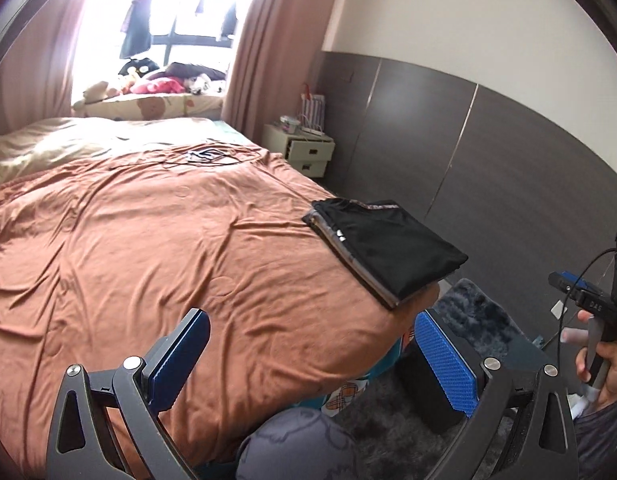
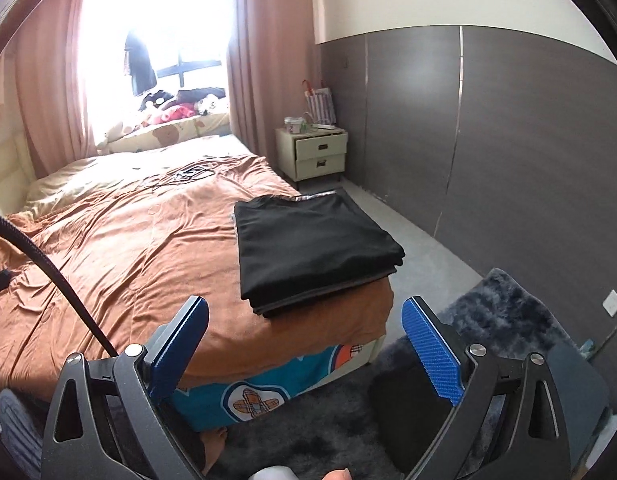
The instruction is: Fold small clothes
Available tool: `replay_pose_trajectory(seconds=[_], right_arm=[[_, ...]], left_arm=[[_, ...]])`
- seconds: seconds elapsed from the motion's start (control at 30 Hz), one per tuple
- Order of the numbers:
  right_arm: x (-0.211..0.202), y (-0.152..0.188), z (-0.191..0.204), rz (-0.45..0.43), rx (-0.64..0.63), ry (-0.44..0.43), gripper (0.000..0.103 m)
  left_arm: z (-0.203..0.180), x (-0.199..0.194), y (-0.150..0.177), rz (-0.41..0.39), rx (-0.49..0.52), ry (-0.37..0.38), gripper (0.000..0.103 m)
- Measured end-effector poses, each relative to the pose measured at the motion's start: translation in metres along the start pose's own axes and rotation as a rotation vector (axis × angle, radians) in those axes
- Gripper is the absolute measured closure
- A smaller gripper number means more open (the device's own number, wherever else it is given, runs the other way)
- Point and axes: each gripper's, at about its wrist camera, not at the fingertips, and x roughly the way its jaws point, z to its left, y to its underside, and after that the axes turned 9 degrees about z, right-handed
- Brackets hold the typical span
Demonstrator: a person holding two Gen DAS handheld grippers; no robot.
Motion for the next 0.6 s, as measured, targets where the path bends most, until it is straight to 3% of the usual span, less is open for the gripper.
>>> replay_pose_trajectory(seconds=[0.23, 0.6], right_arm=[[-0.006, 0.020, 0.040, -0.024, -0.007, -0.043, 0.006], [-0.003, 0.052, 0.115, -0.003, -0.113, -0.144, 0.006]], left_arm=[[0.027, -0.044, 0.030, -0.055, -0.040, -0.022, 0.000], [0.074, -0.115, 0.081, -0.146, -0.081, -0.181, 0.000]])
